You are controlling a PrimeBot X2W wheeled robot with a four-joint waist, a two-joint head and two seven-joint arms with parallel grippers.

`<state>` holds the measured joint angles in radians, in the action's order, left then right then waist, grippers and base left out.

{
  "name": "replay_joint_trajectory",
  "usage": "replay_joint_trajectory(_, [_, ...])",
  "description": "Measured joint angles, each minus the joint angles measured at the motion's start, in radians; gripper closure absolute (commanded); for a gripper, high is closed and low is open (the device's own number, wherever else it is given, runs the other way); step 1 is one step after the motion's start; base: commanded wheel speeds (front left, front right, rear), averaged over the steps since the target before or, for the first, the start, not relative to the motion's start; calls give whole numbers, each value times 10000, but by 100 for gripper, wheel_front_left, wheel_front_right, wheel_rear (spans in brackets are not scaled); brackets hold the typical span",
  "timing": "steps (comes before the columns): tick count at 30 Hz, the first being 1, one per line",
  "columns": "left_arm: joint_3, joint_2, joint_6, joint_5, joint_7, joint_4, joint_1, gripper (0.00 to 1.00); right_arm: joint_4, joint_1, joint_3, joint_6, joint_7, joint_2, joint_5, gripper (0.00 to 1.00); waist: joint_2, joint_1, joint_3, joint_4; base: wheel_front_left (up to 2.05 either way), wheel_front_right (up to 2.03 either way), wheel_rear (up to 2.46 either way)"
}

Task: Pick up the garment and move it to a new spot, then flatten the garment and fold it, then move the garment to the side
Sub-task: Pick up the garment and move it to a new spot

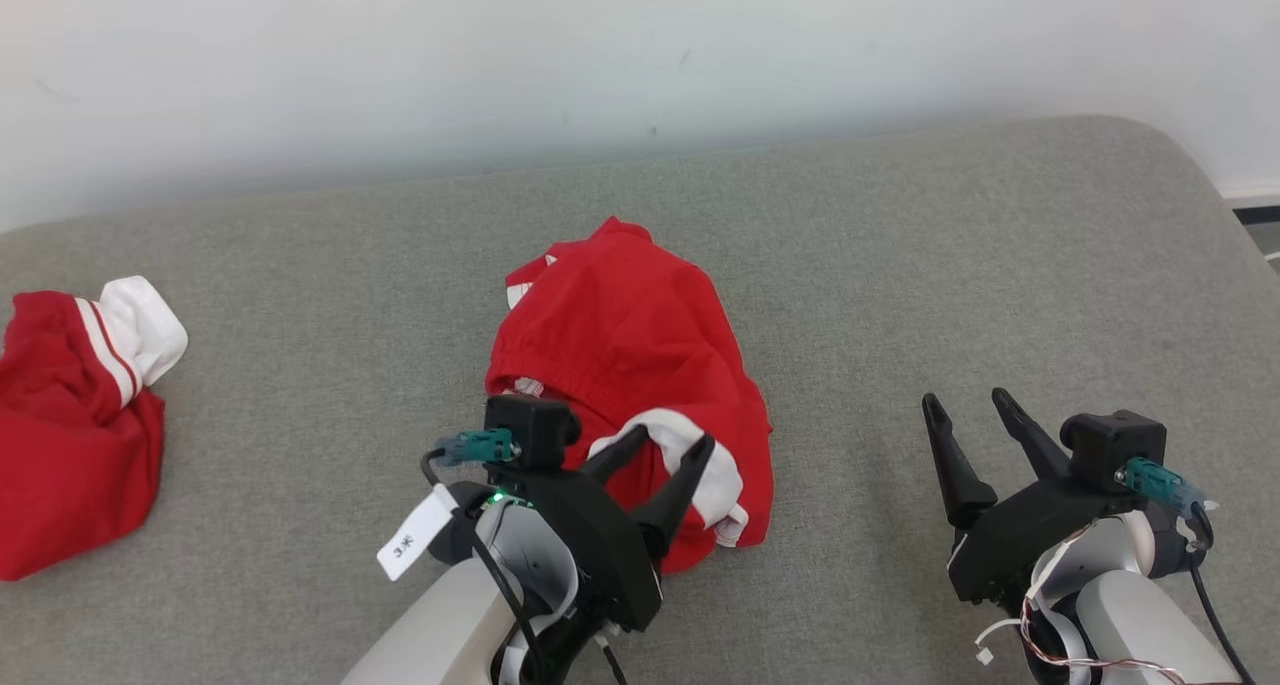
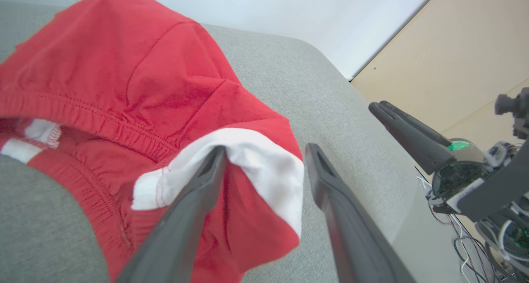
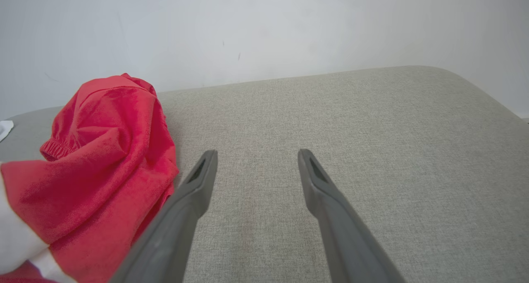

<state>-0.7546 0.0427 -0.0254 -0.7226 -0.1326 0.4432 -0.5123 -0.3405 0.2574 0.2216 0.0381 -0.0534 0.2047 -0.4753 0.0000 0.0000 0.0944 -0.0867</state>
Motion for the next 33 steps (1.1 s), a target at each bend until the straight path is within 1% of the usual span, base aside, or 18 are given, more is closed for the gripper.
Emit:
replay_joint_trajectory(4, [240,2,161,176,293,-132,-39,0,-153,-27,-6,0,-63,-12,-19,0,0,0,-142,94,0,0,0])
replay_joint_trajectory(7, [228,4,182,282,476,-357,-8,0,-176,-56,-19,0,-94,-31,-86,0,0,-1,-264,175,0,0,0])
replay_joint_trajectory(8, [228,-12,249,284,546,-460,0,0,-176,-83,-25,0,-98,-31,-86,0,0,-1,-298,207,0,0,0])
replay_joint_trajectory(11, [81,178,426,694,589,-529,48,0,-173,-249,-27,-2,-148,-31,-113,0,0,0,-385,315,0,0,0])
replay_joint_trajectory(13, [128,357,529,717,731,-635,314,0,-198,-286,48,-35,-146,-71,-115,0,0,-1,-434,372,0,0,0])
replay_joint_trajectory(15, [98,560,731,894,819,-658,541,0,-184,-283,105,-56,-144,-113,-115,0,0,-1,-473,419,0,0,0])
replay_joint_trajectory(18, [71,813,984,1197,1016,-656,752,0,-188,-293,213,-176,-125,-125,-115,0,0,-1,-513,462,0,0,0])
replay_joint_trajectory(20, [13,974,1145,1595,1200,-663,837,0,-182,-358,316,-299,-77,-150,-150,0,0,-1,-532,486,0,0,0])
replay_joint_trajectory(24, [58,1220,1400,2253,1785,-861,1033,0,-174,-729,535,-485,109,-228,-236,0,0,-1,-555,543,0,0,0])
replay_joint_trajectory(28, [359,1335,1494,2725,2316,-1198,1395,0,-194,-876,706,-648,368,-265,-349,0,0,-1,-553,621,0,0,0])
replay_joint_trajectory(33, [861,1440,1498,3135,2834,-1655,1978,0,-159,-1031,752,-738,652,-203,-385,0,1,-1,-479,758,0,0,0])
